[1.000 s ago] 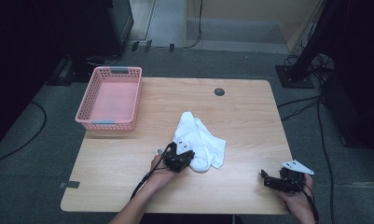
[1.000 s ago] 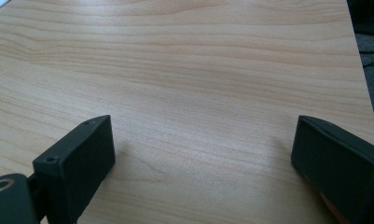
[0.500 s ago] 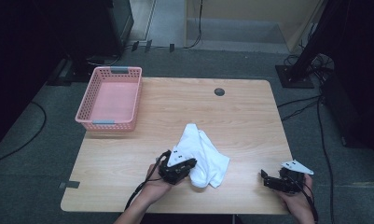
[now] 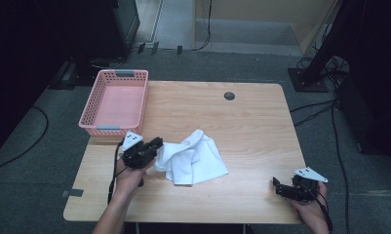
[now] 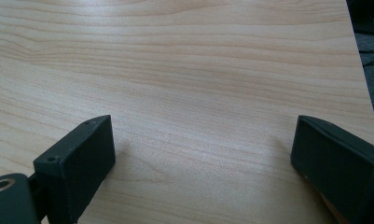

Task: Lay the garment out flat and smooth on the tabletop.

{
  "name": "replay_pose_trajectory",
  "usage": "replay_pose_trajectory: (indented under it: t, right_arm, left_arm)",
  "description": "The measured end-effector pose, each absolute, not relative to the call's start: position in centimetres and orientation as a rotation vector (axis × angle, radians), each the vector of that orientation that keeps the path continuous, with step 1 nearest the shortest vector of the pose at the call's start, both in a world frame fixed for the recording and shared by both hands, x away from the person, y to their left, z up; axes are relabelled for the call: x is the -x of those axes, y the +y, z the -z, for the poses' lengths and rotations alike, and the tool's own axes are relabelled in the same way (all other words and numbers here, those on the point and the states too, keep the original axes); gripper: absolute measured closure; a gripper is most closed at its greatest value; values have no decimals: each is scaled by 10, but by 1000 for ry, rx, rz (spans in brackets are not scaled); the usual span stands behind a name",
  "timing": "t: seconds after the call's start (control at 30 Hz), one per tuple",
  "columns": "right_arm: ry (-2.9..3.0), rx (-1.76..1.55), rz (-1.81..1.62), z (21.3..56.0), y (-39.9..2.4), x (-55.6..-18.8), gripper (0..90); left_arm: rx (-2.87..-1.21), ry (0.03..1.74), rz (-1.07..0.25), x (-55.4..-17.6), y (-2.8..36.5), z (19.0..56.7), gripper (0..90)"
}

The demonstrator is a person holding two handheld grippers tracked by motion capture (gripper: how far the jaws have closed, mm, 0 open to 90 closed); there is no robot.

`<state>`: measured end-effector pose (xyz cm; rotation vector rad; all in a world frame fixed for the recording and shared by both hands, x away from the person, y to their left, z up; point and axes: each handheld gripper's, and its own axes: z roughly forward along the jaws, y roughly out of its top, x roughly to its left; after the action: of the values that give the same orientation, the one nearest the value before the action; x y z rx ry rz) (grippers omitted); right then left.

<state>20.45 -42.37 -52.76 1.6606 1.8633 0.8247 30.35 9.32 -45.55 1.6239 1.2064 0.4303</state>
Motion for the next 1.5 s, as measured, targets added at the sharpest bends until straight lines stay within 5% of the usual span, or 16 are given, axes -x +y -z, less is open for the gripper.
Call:
replay_pose_trajectory:
  t: [0.03, 0.3, 0.53, 0.87, 1.3, 1.5]
  right_arm:
    - [1862, -1662, -824, 528, -424, -204, 62]
    - [1860, -1664, -823, 528, -424, -205, 61]
    - [1843, -1686, -870, 527, -426, -203, 74]
    - [1825, -1686, -887, 525, -424, -203, 86]
    - [1884, -1576, -1090, 493, -373, -214, 228]
    - [1932, -1487, -1129, 481, -350, -225, 235]
  left_arm:
    - [-1615, 1230, -455, -303, 103, 456, 696]
    - [-1865, 1059, -466, -286, 86, 468, 495]
    - [-2019, 1099, -532, -283, 79, 498, 484]
    - [-1948, 1131, -536, -281, 95, 502, 877]
    - [-1861, 1136, -496, -282, 112, 492, 837]
    - [-1817, 1102, -481, -279, 113, 488, 631]
